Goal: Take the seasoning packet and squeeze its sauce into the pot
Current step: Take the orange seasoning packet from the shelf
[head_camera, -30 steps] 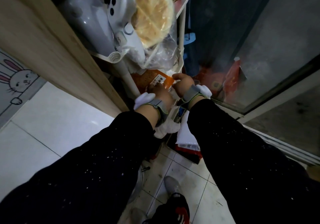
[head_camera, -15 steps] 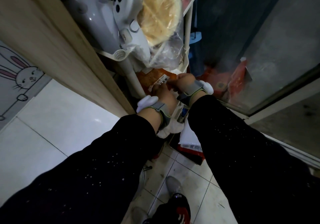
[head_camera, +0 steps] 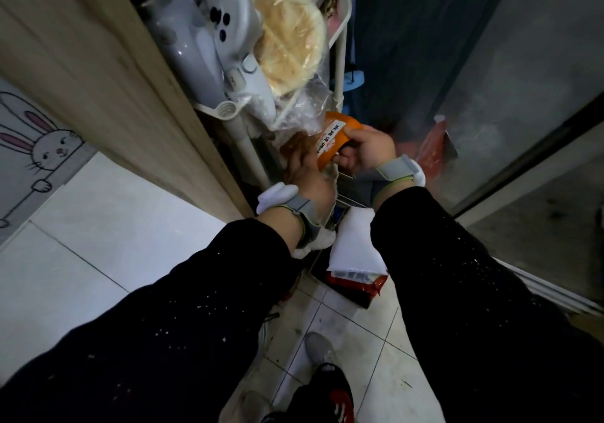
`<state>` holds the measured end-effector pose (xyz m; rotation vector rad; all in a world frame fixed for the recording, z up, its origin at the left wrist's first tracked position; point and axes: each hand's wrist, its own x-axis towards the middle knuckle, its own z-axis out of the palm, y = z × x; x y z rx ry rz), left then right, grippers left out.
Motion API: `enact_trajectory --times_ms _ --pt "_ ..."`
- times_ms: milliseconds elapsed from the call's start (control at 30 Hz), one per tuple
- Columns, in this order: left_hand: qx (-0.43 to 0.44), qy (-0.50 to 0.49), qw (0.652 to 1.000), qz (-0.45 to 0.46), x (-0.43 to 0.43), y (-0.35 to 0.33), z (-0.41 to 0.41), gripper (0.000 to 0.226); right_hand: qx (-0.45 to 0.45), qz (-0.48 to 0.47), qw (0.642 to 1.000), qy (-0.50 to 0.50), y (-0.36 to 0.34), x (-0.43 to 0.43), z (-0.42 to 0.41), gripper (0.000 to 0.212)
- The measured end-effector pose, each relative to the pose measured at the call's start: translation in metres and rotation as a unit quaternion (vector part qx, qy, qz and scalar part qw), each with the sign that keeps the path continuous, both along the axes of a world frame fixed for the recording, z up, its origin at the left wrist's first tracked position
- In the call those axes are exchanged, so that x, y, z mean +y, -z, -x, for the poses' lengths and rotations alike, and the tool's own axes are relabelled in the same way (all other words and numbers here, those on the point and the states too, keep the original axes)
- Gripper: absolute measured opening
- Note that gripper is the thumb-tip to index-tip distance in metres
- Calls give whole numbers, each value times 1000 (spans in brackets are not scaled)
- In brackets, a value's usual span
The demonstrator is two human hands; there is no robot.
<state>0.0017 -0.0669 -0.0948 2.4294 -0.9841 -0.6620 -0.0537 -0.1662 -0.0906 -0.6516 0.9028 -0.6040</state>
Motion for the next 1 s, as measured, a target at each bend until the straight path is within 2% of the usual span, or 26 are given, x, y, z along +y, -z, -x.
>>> enact_trajectory --times_ms 33,133,167,233,300,367,400,433,500,533,567,733,800,867,1000 --pt "1 8 1000 6 2 -5 0 64 -6 -8 1000 3 -8 3 5 10" --pt "-3 19 999 30 5 -13 6 65 23 -31 999 25 -20 6 18 36" --pt "-9 33 999 40 10 -18 9 63 36 -24 999 30 -27 10 24 35" --pt "-28 70 994 76 18 -25 12 55 69 5 997 39 -43 19 33 16" --pt "-24 104 987 122 26 -34 17 47 126 61 989 36 -51 28 41 16" --pt "11 111 981 156 34 -43 21 42 132 115 984 40 -55 33 50 10" --pt "33 105 980 169 39 -48 23 40 115 130 984 32 -57 34 54 7" --pt "54 96 978 175 45 -55 25 38 116 161 979 34 -58 34 58 12" --pt "85 80 976 182 58 -66 26 36 83 116 988 62 -67 43 63 4" --pt "95 73 975 185 65 -72 26 36 109 167 977 80 -70 51 63 15" --pt "107 63 974 188 67 -74 27 37 124 175 972 99 -70 52 63 24" --pt "229 -12 940 252 101 -99 18 32 117 230 964 58 -96 80 62 22" --pt "236 -24 932 275 116 -113 11 26 111 275 955 25 -110 95 60 28" --pt "241 -30 925 291 131 -129 6 25 63 294 954 4 -123 110 53 25" --pt "248 -65 913 318 163 -164 -6 35 2 307 952 -12 -151 143 31 22"
